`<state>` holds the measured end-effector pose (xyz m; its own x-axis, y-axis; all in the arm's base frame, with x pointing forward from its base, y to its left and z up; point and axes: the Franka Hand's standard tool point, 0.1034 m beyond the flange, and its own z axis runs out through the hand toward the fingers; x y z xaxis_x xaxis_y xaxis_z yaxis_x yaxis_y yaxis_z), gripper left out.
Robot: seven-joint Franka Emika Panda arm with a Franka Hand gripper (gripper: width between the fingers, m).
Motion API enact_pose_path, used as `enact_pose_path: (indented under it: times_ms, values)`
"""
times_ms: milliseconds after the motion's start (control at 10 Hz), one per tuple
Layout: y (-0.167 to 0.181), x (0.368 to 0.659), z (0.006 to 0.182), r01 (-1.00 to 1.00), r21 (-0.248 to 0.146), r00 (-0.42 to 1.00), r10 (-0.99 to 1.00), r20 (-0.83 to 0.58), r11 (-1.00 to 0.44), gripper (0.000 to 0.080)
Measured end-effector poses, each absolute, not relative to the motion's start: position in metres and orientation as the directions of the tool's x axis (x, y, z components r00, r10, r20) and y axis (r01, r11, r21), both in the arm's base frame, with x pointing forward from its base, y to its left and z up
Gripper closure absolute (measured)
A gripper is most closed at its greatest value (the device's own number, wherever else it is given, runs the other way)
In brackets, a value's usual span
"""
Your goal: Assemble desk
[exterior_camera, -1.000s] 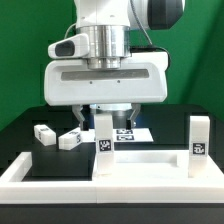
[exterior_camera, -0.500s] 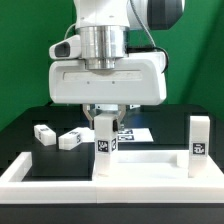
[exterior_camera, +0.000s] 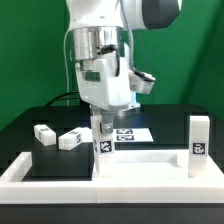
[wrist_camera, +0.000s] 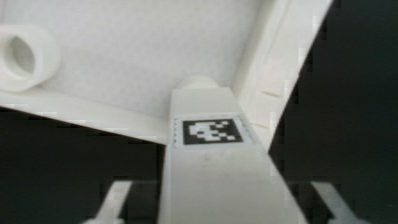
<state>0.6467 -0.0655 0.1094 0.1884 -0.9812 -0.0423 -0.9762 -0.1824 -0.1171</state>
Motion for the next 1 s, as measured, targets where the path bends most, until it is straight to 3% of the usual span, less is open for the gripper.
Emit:
enact_pose_path:
  times_ms: [200, 300, 400, 500, 600, 700, 1000]
  values:
    - [-0.0639, 0.6465, 0.1091, -0.988, -0.108, 0.117, -0.991, -0.058, -0.110, 0.0508]
    - [-0.0640, 0.6467, 0.1091, -0.984, -0.111, 0.149, -0.987, -0.054, -0.142, 0.0338]
    - [-0.0642, 0.6466, 0.1091, -0.973, -0.114, 0.209, -0.977, -0.046, -0.203, 0.0338]
    - [-0.0662, 0.6444, 0.1092, -0.891, -0.114, 0.442, -0.897, -0.002, -0.439, 0.0216]
    - [-0.0667, 0.6440, 0.1089, -0.783, -0.119, 0.612, -0.790, 0.026, -0.610, 0.0167]
    - [-0.0666, 0.6434, 0.1081, -0.680, -0.114, 0.725, -0.687, 0.041, -0.724, 0.0167]
    - [-0.0672, 0.6431, 0.1076, -0.547, -0.104, 0.830, -0.555, 0.060, -0.830, 0.0150]
